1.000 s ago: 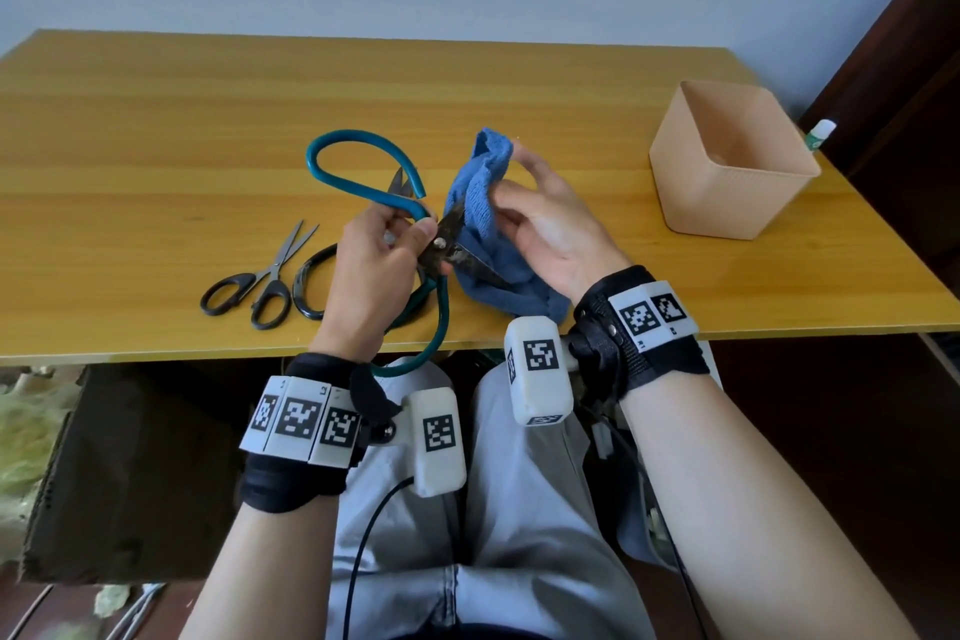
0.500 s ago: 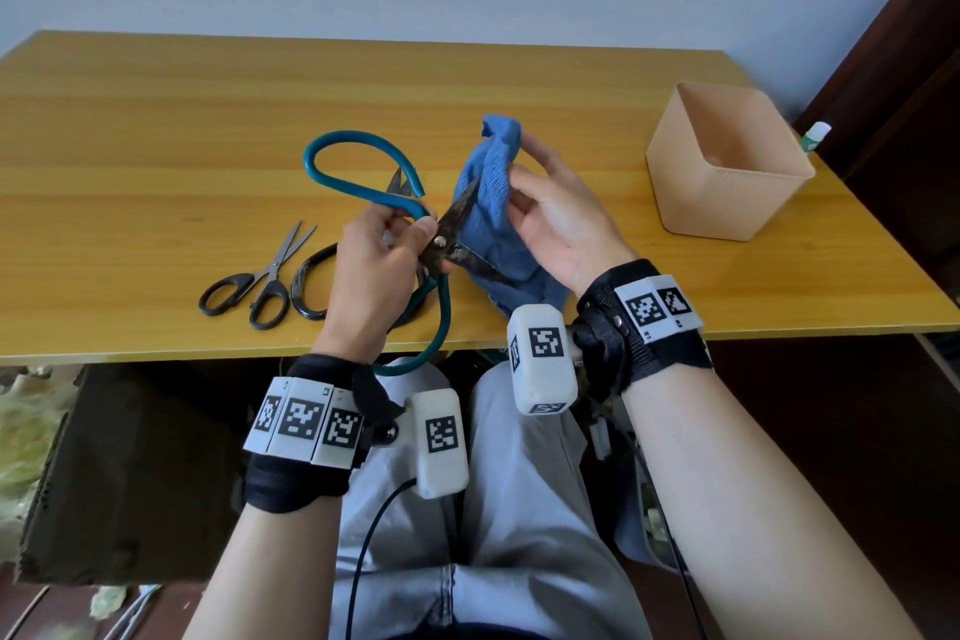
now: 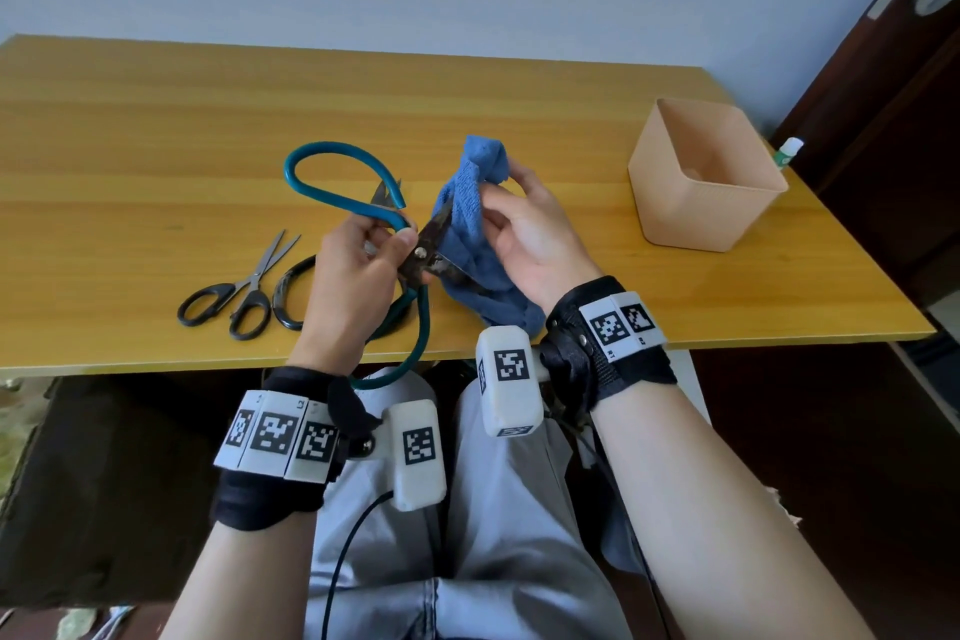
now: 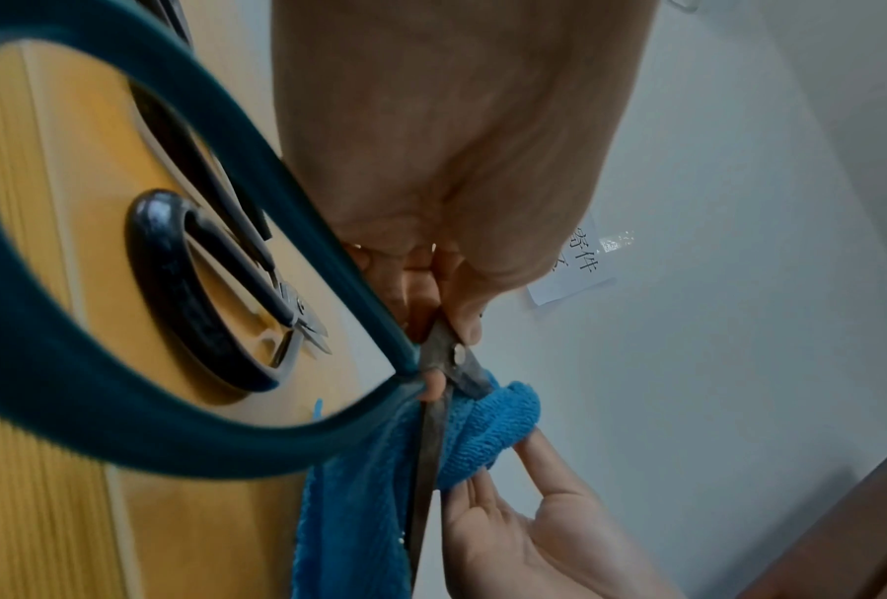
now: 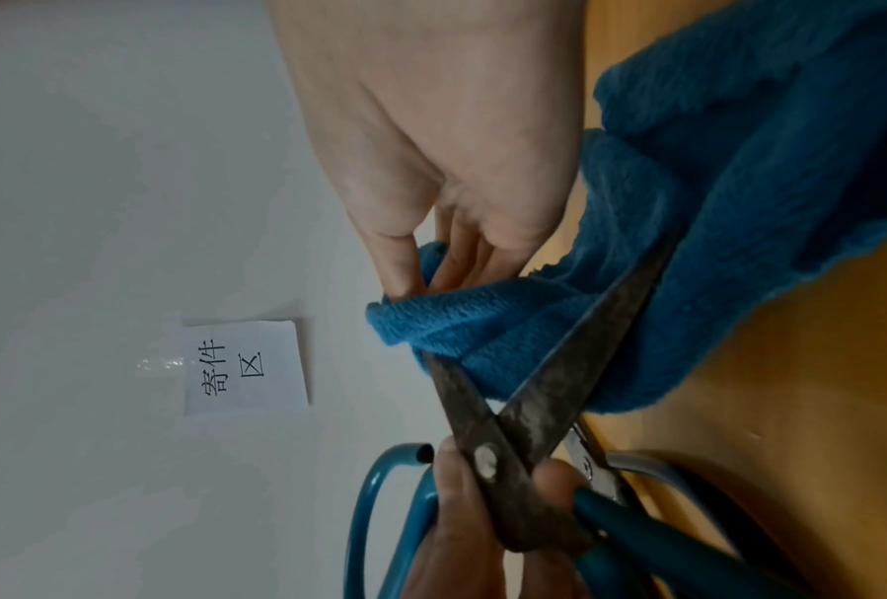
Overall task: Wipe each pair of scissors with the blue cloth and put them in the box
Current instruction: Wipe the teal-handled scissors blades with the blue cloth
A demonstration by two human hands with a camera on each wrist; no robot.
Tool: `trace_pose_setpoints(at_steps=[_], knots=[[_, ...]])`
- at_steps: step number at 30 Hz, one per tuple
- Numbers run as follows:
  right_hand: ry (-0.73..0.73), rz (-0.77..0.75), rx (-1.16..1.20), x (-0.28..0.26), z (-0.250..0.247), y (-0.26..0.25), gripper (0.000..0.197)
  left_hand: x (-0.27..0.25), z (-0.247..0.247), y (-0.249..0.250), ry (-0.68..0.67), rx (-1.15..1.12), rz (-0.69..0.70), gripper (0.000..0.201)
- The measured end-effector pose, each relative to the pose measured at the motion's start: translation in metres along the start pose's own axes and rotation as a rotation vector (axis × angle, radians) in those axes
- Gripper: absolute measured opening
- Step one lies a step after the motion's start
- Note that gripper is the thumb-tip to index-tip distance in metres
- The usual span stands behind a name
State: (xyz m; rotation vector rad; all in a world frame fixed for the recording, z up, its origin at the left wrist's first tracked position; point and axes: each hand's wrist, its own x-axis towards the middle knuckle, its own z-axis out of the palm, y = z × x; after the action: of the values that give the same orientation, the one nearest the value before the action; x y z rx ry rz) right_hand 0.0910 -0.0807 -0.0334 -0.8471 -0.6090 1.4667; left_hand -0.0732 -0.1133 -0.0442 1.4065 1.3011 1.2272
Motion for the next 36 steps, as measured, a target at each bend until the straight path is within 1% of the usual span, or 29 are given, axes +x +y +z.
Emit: trace_pose_setpoints(at_steps=[4, 5, 7, 10, 12, 14, 16, 18, 20, 23, 25, 27, 29, 32, 33, 34, 36], knots=[[-0.075, 0.106, -0.108, -0.003, 0.003, 0.001, 0.052, 0.002, -0.002, -0.002, 0.026, -0.029, -0.01, 0.008], [-0.091, 0.119, -0.138, -0.004, 0.003, 0.002, 0.051, 0.001, -0.002, -0.002, 0.025, -0.029, -0.008, 0.009], [-0.078, 0.098, -0.15, -0.003, 0.003, 0.0, 0.051, -0.001, 0.0, 0.001, 0.013, -0.023, -0.003, 0.011], [-0.004, 0.028, -0.075, -0.001, 0.004, -0.003, 0.055, -0.002, 0.003, 0.007, -0.007, -0.03, -0.001, 0.006], [0.076, -0.021, -0.003, 0.001, 0.003, -0.004, 0.053, -0.001, 0.004, 0.012, -0.014, -0.04, -0.005, 0.004], [0.18, -0.101, 0.082, 0.005, -0.002, -0.008, 0.052, -0.001, 0.003, 0.014, -0.016, -0.048, -0.015, 0.006], [0.234, -0.188, 0.085, 0.006, -0.006, -0.016, 0.054, -0.001, 0.003, 0.011, -0.002, -0.04, -0.035, 0.011], [0.205, -0.264, -0.073, 0.003, -0.004, -0.02, 0.054, 0.0, 0.002, 0.007, 0.03, -0.032, -0.061, 0.015], [0.138, -0.352, -0.275, -0.003, 0.004, -0.019, 0.052, 0.003, 0.003, 0.005, 0.067, -0.034, -0.094, 0.017], [-0.034, -0.468, -0.591, -0.01, 0.015, -0.012, 0.053, 0.005, 0.005, 0.006, 0.082, -0.027, -0.126, 0.017], [-0.163, -0.471, -0.859, -0.01, 0.018, -0.005, 0.054, 0.007, 0.005, 0.006, 0.083, -0.021, -0.127, 0.013], [-0.212, -0.448, -1.053, -0.007, 0.018, 0.001, 0.053, 0.007, 0.004, 0.007, 0.08, 0.011, -0.115, 0.013], [-0.169, -0.461, -1.104, -0.005, 0.017, 0.005, 0.047, 0.006, 0.005, 0.008, 0.068, 0.037, -0.113, 0.015], [-0.035, -0.534, -1.071, 0.001, 0.014, 0.003, 0.041, 0.003, 0.006, 0.009, 0.054, 0.032, -0.118, 0.013], [-0.016, -0.547, -1.068, 0.001, 0.013, 0.003, 0.041, 0.003, 0.007, 0.009, 0.054, 0.018, -0.116, 0.011], [-0.029, -0.54, -1.078, 0.002, 0.011, 0.002, 0.042, 0.003, 0.007, 0.01, 0.057, 0.011, -0.113, 0.01], [-0.127, -0.484, -1.138, 0.0, 0.01, 0.003, 0.045, 0.004, 0.006, 0.008, 0.067, 0.014, -0.109, 0.009]])
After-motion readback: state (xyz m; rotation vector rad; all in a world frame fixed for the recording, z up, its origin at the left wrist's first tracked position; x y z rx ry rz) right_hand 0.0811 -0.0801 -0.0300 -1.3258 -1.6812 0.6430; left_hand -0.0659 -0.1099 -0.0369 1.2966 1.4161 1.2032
